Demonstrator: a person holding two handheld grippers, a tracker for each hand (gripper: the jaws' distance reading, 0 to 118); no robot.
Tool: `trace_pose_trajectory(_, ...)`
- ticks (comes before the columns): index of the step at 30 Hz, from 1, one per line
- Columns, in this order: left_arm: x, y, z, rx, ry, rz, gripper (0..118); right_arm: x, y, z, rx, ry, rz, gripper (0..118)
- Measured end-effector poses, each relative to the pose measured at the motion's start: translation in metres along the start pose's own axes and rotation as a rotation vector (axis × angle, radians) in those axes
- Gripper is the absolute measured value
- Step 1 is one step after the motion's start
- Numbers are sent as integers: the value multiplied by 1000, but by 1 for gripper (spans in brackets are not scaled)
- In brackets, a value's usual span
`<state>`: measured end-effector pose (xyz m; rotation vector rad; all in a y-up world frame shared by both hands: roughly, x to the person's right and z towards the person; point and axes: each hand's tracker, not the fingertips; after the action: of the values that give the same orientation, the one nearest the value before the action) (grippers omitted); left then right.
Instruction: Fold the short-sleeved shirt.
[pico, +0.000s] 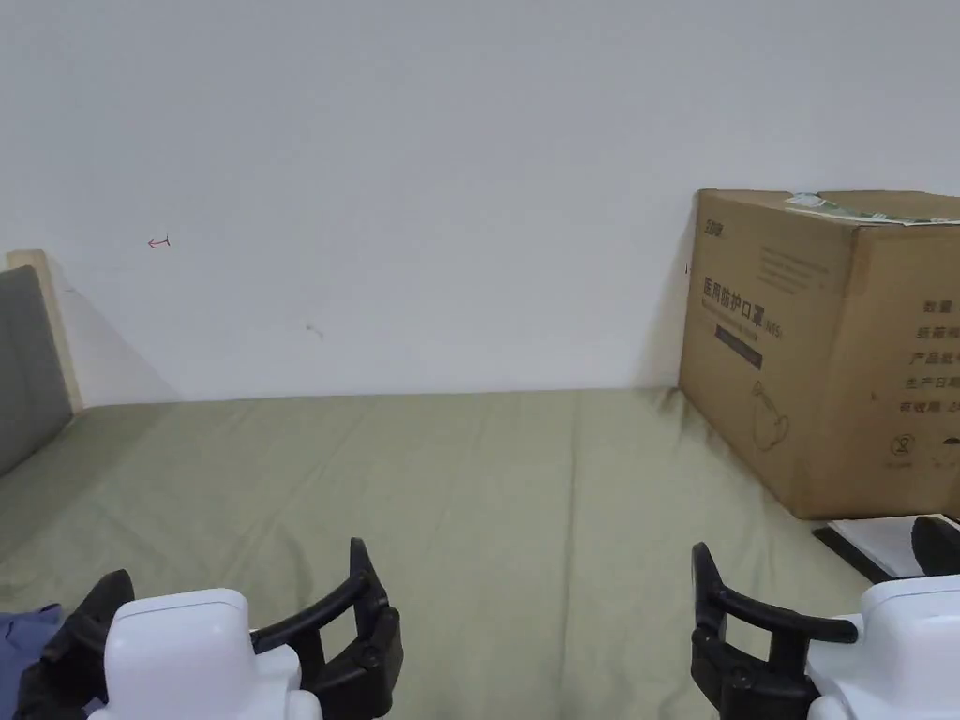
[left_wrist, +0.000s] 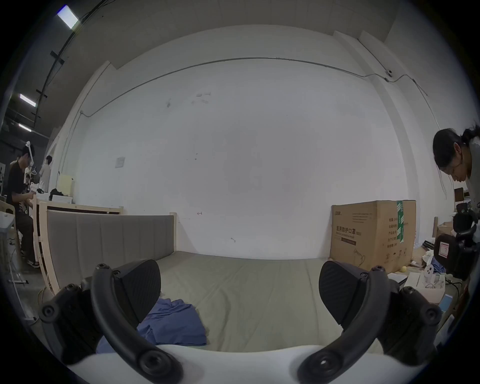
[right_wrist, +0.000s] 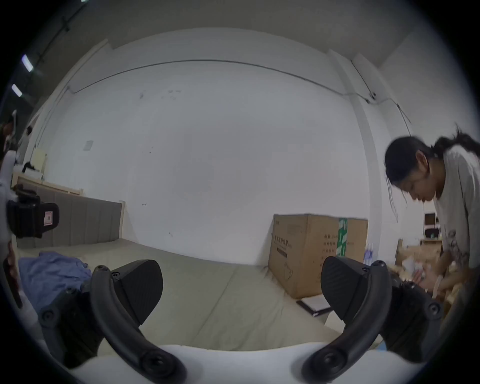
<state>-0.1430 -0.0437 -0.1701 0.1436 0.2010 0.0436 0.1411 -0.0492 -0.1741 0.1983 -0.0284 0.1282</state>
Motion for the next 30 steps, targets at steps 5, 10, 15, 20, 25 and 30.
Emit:
trace_pose_trajectory(5, -5, -1, -3, -32, -19, -15, 118, 7, -6, 0, -21, -6, -128, 118)
trace_pose_trajectory(10, -5, -2, -5, -60, -61, -31, 118, 9, -4, 6, 45, -47, -129, 118)
trace_pose_trajectory(15, -5, -5, -3, -29, -26, -33, 118, 9, -3, 5, 38, -26, -112, 118)
trace_pose_trajectory(20, -10, -1, -3, -56, -62, 4, 118, 8, -6, 5, 14, -22, -101, 118)
trace_pose_trajectory(25, -17, -2, -5, -74, -85, 32, 118, 9, -7, 5, 14, -4, -125, 118)
trace_pose_trajectory(30, -21, -2, -8, -97, -88, 87, 118, 9, -4, 5, 21, -11, -108, 118)
